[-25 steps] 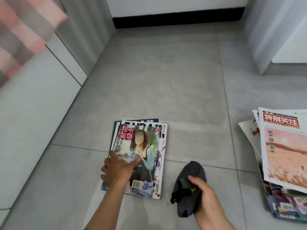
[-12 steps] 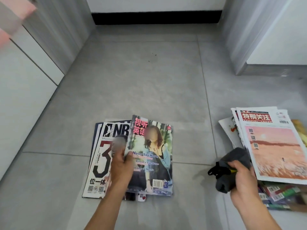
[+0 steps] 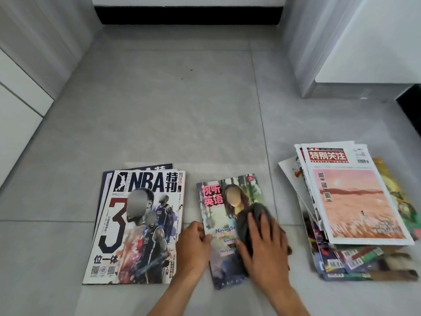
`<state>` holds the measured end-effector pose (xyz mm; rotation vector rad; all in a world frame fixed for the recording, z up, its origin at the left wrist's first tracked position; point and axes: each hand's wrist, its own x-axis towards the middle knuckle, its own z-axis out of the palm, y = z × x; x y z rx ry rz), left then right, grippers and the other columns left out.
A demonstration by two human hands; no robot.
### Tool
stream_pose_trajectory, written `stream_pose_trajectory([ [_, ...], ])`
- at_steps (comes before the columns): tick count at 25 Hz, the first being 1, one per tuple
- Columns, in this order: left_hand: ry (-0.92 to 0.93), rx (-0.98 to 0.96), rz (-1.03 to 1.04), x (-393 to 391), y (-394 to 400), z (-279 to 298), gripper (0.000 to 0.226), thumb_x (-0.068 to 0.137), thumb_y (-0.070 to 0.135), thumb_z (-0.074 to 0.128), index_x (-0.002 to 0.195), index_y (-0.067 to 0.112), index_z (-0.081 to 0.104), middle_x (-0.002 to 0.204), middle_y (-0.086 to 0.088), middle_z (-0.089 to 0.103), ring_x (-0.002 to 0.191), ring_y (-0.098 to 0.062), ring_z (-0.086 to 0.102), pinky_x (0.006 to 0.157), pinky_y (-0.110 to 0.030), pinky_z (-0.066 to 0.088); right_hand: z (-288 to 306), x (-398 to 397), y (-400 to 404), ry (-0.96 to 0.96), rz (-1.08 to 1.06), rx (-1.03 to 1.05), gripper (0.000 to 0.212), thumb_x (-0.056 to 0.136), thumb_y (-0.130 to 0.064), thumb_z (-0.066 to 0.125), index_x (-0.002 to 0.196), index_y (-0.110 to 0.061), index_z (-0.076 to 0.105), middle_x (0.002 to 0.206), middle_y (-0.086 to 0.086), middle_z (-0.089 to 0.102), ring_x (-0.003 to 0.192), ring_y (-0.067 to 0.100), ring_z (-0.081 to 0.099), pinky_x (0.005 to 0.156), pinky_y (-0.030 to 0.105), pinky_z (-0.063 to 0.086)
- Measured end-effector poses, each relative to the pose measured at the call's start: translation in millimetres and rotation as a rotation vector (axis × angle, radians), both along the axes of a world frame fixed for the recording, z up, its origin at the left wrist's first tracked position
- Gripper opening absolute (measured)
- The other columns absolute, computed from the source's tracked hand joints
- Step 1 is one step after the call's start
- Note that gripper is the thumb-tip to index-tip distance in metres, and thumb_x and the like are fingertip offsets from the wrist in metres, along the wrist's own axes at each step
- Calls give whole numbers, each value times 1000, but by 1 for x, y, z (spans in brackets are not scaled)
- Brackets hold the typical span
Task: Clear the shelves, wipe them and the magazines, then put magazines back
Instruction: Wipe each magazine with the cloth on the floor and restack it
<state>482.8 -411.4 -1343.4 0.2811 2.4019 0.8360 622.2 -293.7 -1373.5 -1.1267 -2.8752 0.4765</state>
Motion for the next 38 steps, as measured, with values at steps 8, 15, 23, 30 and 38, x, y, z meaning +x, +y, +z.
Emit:
stream_pose_trajectory([
  [8,-62,37,45,-9,2,-9,18,86,17,74,79,19,58,78,5,64,69,-5,60,56,-11,38,-14,-6,44,231,15,-77,67,92,-24,66,152,-25,36,139,2,57,124,23,55,104,51,47],
  [15,-70,1,24,-14,6,-11,21,79,7,74,75,20,57,69,4,63,64,-14,59,56,-24,45,-27,-56,11,216,542,77,65,83,-13,69,144,-20,49,150,1,49,137,28,48,110,49,44],
  [23,-58,-12,27,-16,6,-9,20,80,10,73,70,20,59,65,5,62,60,-10,57,55,-23,42,-21,-128,4,296,279,51,56,83,-6,67,138,-12,57,144,5,56,135,31,49,110,47,44],
  [30,-146,13,68,-18,7,-7,17,85,19,76,77,20,61,71,6,63,64,-6,59,58,-15,41,-30,-97,90,266,-4,16,55,87,-10,56,142,-13,53,148,7,51,134,33,48,105,56,44],
  [38,-126,2,60,-21,7,-7,22,76,6,76,66,20,63,60,9,64,56,-4,58,49,-15,40,-29,-113,19,303,481,-45,54,89,-17,61,143,-21,53,148,0,52,137,28,48,110,48,44],
])
